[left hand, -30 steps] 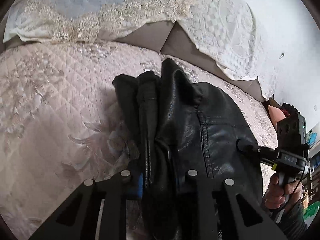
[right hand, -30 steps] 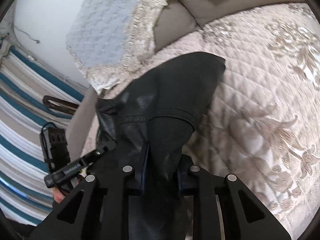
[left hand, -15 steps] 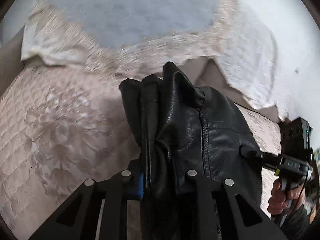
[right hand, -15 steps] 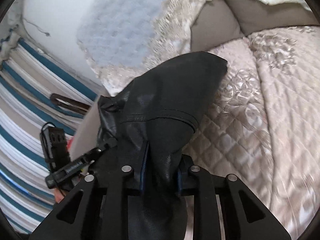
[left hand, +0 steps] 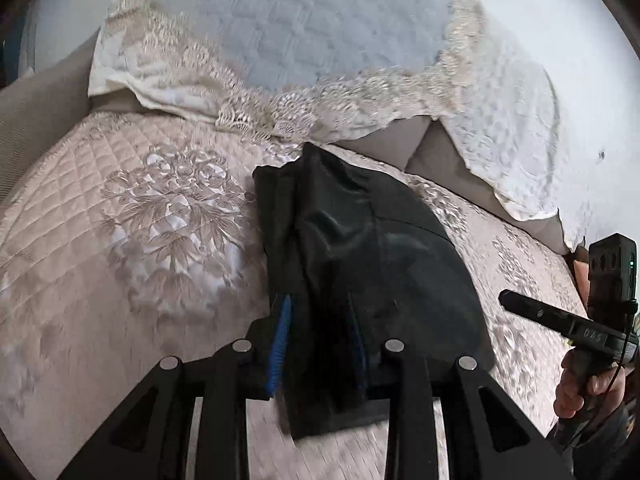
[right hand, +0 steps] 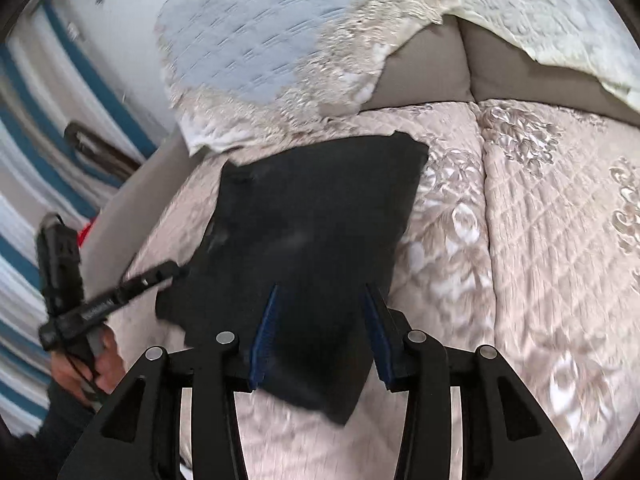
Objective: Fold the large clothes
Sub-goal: 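Release the folded jacket and withdraw both tools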
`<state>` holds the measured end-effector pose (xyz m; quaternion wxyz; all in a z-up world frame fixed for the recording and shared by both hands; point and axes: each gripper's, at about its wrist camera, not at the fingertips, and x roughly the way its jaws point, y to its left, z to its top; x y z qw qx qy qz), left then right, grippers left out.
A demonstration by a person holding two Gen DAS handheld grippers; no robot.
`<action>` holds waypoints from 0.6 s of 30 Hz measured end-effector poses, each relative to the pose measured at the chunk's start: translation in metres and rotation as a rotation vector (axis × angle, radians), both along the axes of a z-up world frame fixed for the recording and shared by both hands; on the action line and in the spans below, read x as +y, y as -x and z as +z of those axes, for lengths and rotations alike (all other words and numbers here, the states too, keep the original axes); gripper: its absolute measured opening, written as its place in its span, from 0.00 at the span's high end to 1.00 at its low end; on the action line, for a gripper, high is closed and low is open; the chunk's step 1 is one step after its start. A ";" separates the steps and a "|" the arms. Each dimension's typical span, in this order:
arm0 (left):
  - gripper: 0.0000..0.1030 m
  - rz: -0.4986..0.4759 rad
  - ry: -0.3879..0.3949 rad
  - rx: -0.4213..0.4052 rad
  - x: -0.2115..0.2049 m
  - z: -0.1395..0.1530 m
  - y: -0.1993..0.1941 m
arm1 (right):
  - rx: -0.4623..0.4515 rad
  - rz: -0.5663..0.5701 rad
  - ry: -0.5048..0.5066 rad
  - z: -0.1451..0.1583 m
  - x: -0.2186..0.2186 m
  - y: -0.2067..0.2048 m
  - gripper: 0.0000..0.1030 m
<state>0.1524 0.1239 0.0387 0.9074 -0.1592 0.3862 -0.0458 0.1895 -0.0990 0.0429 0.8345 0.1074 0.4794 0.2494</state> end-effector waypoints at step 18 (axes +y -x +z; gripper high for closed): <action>0.52 0.053 -0.109 0.059 -0.024 -0.001 0.045 | -0.085 -0.031 0.197 0.029 -0.001 0.062 0.48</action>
